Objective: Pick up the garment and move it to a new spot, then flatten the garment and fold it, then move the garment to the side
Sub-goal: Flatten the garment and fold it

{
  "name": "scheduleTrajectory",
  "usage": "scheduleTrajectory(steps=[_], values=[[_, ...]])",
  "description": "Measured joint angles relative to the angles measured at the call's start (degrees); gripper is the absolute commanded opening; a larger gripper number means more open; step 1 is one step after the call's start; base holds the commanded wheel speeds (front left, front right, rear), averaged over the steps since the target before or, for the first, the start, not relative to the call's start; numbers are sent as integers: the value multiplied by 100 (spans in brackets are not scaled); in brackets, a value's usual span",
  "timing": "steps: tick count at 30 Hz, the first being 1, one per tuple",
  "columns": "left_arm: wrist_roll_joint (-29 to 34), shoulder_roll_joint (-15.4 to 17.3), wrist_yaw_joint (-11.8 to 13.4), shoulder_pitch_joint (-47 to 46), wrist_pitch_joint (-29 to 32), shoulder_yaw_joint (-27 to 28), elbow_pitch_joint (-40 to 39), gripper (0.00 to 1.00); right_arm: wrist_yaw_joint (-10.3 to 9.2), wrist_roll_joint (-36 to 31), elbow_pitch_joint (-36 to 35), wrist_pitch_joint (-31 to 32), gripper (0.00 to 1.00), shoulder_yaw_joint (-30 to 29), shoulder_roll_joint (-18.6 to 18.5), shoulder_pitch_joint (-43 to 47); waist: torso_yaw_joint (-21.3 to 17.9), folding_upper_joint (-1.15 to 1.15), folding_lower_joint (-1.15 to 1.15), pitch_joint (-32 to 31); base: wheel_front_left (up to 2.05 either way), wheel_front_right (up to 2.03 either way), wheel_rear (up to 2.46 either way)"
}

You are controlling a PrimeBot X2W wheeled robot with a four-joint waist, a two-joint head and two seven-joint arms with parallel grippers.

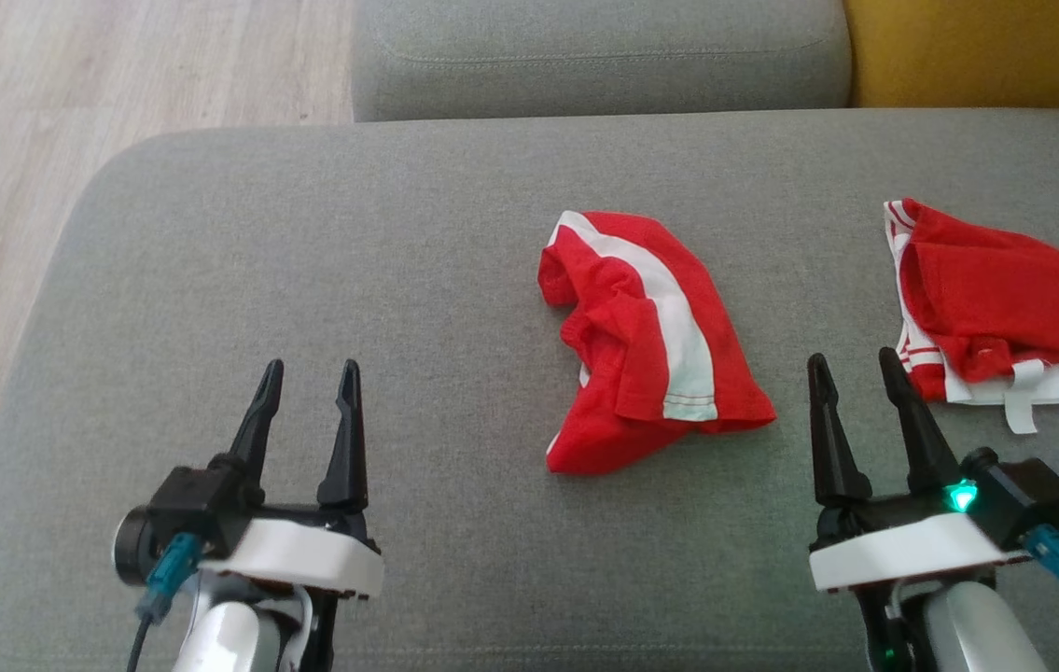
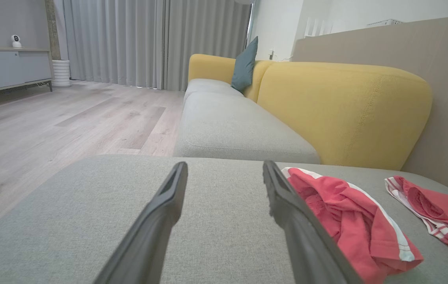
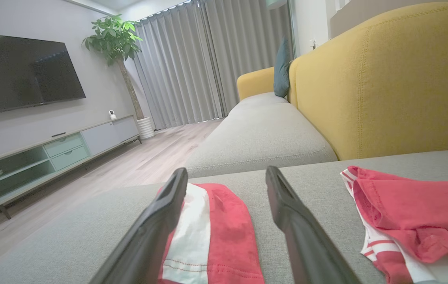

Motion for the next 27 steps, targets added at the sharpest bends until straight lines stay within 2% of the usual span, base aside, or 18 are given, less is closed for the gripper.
scheduleTrajectory(steps=[9,12,17,20,27], values=[[45,-19,-54,-9,0,-3,9,100,0,-1,13,12,100,-31,0,-4,106,0,0,164,0,0,0],[38,-20,-54,-35,0,-30,15,100,0,-46,158,194,100,80,-1,-33,170,0,0,279,0,0,0],[-52,-24,-53,-213,0,-175,37,100,0,166,679,528,100,381,-1,-341,339,0,0,479,0,0,0],[-59,-34,-46,-313,-1,-234,63,100,0,568,1059,601,100,455,-1,-701,464,0,0,608,0,0,0],[-111,-40,-37,-460,0,-380,119,100,0,568,2105,601,100,457,-5,-1449,817,0,0,896,0,0,0]])
